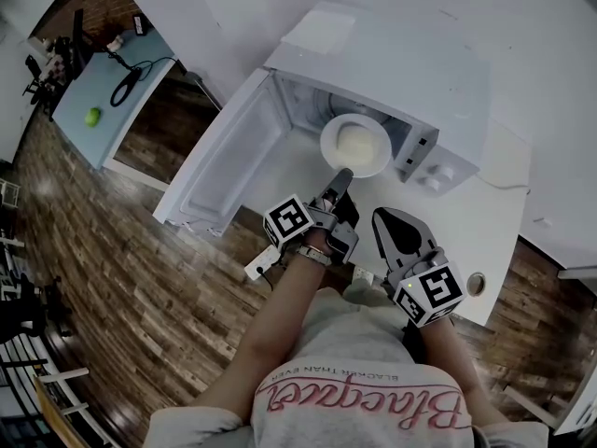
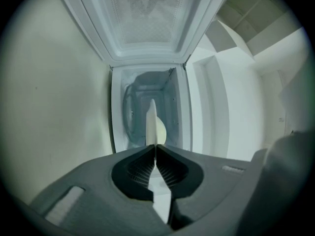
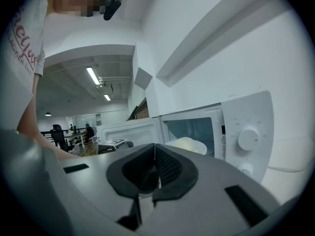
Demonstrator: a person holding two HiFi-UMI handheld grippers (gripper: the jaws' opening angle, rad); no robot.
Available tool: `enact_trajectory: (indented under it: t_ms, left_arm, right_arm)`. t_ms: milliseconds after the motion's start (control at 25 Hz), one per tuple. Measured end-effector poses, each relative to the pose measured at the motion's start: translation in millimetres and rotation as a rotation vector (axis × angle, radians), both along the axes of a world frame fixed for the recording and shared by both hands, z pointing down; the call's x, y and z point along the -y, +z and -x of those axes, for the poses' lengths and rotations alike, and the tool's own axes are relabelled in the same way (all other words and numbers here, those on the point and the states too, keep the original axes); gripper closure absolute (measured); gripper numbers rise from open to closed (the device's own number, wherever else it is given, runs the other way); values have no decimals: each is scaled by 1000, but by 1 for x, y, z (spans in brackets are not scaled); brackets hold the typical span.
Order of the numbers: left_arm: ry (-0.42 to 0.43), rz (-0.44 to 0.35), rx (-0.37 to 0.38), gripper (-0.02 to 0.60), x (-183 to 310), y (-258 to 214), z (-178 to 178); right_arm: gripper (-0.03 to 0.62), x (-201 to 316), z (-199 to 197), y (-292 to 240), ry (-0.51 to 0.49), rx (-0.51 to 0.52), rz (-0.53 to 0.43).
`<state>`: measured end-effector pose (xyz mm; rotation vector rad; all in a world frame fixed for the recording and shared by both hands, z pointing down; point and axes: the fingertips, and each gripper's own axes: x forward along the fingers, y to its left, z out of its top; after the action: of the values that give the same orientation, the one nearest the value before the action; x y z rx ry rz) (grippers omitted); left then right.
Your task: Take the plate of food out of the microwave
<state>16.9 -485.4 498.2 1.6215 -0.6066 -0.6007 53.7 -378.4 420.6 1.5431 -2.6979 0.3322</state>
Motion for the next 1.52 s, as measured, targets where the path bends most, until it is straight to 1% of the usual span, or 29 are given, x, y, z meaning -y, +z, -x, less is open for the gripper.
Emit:
enact_trajectory:
  t_ms: [240, 400, 640, 760, 880, 960, 1080, 1160, 1320, 1520]
  left_arm:
    - [16, -13, -14, 567, -18, -9, 19]
    - [35, -17, -20, 566, -32, -15, 33]
    - [54, -24, -39, 566, -48, -25, 54]
    - [62, -32, -49, 566, -56, -31, 65]
    - [77, -41, -59, 566, -67, -36, 75]
    - [89, -46, -71, 566, -76, -41, 80]
    - [105, -50, -115, 566, -88, -52, 86]
    - [108, -44, -131, 566, -96, -54, 92]
    - [114, -55, -141, 566, -107, -62, 102]
    - [110, -50, -156, 566, -115, -70, 106]
  right_arm:
    - [582, -9, 15, -7, -1, -10, -22]
    - [582, -15, 25, -11, 25, 16, -22]
    - [582, -25, 47, -16, 41, 28, -26]
    - [582, -31, 60, -20, 38, 56, -44]
    - [582, -37, 70, -24, 46, 58, -56]
    - [582, -42, 75, -25, 61, 56, -59]
    - [582, -52, 81, -27, 86, 61, -63]
    - [582, -59, 83, -28, 101, 66, -61]
    - [582, -70, 88, -30, 111, 57, -58]
    - [582, -80, 93, -31, 106, 22, -55]
